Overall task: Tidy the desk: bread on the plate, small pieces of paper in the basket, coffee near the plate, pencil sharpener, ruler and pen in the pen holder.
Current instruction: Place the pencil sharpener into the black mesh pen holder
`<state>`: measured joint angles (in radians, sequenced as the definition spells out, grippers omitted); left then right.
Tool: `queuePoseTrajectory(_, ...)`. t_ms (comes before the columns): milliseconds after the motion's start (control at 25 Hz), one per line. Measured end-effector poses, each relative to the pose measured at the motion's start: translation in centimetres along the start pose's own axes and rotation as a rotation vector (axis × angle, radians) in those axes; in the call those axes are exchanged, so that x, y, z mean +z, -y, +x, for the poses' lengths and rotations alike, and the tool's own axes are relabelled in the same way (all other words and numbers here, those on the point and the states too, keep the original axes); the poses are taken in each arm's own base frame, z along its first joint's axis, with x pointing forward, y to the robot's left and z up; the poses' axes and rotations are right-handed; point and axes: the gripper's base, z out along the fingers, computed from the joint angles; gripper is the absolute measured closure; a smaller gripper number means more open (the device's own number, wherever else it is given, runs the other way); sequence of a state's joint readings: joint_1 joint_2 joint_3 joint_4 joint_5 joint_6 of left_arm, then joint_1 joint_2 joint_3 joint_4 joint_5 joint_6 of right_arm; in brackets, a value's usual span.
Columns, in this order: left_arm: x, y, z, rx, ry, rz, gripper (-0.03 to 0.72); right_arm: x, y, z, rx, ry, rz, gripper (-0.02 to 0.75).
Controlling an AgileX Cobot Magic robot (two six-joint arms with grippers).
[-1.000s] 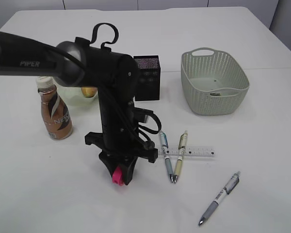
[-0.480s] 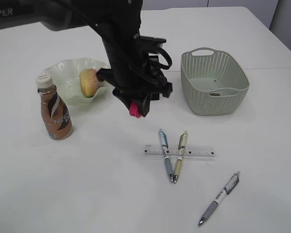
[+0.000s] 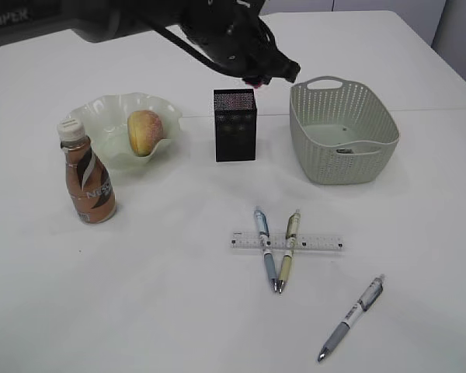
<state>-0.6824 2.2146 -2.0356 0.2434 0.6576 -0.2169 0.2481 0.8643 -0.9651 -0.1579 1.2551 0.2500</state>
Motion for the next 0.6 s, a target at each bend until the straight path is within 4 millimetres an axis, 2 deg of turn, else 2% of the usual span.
queuePoseTrajectory(120,1.2,0.2,-0.5,0.019,0.115,0.007,0.528,0.0,0.0,0.0,0.0,0.0,0.0,0.271)
queuePoseTrajectory(240,2.5,-0.6,-0.2,-0.038,0.154,0.009,0.528,0.0,0.0,0.0,0.0,0.0,0.0,0.271)
queuePoseTrajectory(400,3.6,-3.6,0.1,-0.19,0.17,-0.015,0.528,0.0,0.1,0.0,-0.004,0.003,0.011,0.271)
queuePoseTrajectory(600,4.0,-7.0,0.2,-0.337,0.201,-0.018,0.528,0.0,0.3,-0.1,-0.011,0.008,0.032,0.271)
